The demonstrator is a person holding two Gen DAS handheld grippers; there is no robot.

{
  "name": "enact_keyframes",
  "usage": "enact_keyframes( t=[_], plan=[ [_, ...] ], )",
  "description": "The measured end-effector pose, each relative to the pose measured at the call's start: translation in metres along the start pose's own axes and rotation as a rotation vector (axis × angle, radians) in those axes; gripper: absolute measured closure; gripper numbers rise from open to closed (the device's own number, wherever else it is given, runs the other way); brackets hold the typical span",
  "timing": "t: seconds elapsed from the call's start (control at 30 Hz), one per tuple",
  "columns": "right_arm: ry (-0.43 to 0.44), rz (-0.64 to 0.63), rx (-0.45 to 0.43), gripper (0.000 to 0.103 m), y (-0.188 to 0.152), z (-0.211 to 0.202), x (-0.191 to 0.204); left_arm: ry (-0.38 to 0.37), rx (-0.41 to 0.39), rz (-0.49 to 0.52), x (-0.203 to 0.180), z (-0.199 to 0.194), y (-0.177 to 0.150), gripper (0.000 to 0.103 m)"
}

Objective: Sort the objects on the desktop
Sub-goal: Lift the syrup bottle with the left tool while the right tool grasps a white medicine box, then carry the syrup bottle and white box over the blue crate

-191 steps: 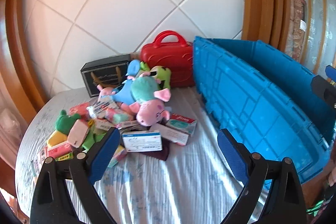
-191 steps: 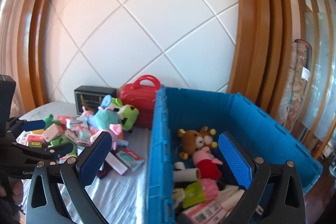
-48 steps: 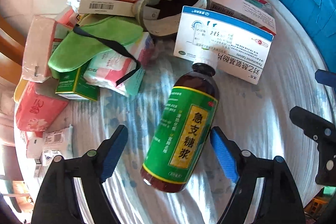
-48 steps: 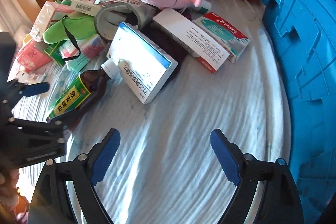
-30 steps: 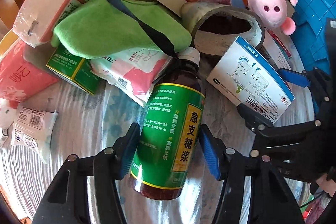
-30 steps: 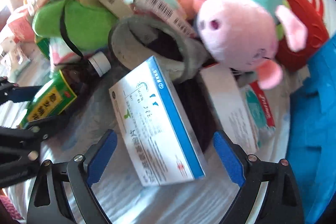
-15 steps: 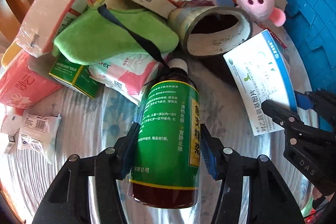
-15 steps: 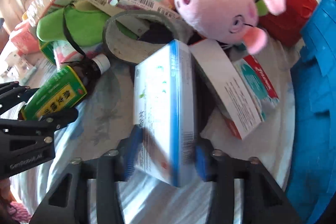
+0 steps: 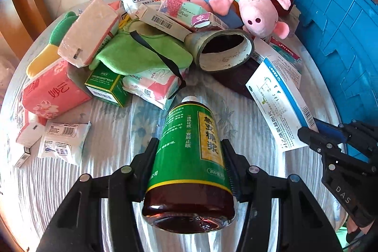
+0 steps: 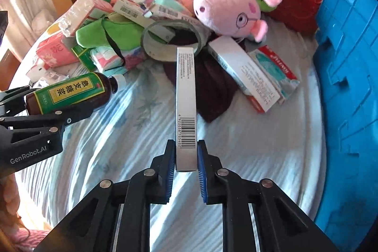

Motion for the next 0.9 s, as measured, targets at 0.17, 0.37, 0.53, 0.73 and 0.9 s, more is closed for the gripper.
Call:
enact_keyframes(
  t=[0.17,0.37,0.53,0.73,0.9],
  plan=[
    [-0.028,0.031,-0.150,0.086,0.013,-0.040,-0.005,0.002,-0.091,0.043,-0.017,-0.045,-0.006,0.052],
    [-0.085,0.104,-0.353,0.086,0.026,-0.131,-0.031,-0.059,-0.249,0.132,-0.077,-0.095,0.022,0.052],
    [-0.203,0.211,-0.495,0.086,0.015,-0.214,-0.077,-0.154,-0.367,0.222,-0.147,-0.145,0.045,0.052],
    [-0.385,0.321,-0.587,0.086,-0.021,-0.291,-0.151,-0.271,-0.466,0.346,-0.254,-0.186,0.063,0.052],
    [-0.493,0.408,-0.598,0.086,-0.058,-0.322,-0.215,-0.344,-0.490,0.437,-0.347,-0.196,0.063,0.052]
  ],
)
Point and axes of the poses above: each gripper's, at about its wrist camera, not at the fingertips, and z roughly the way its jaws point, x to its left, y to its top, the point moved 4 cm from there along z, roughly the way its jaws point, and after that the axes turned 6 degrees about -y, right-handed, at the moved point
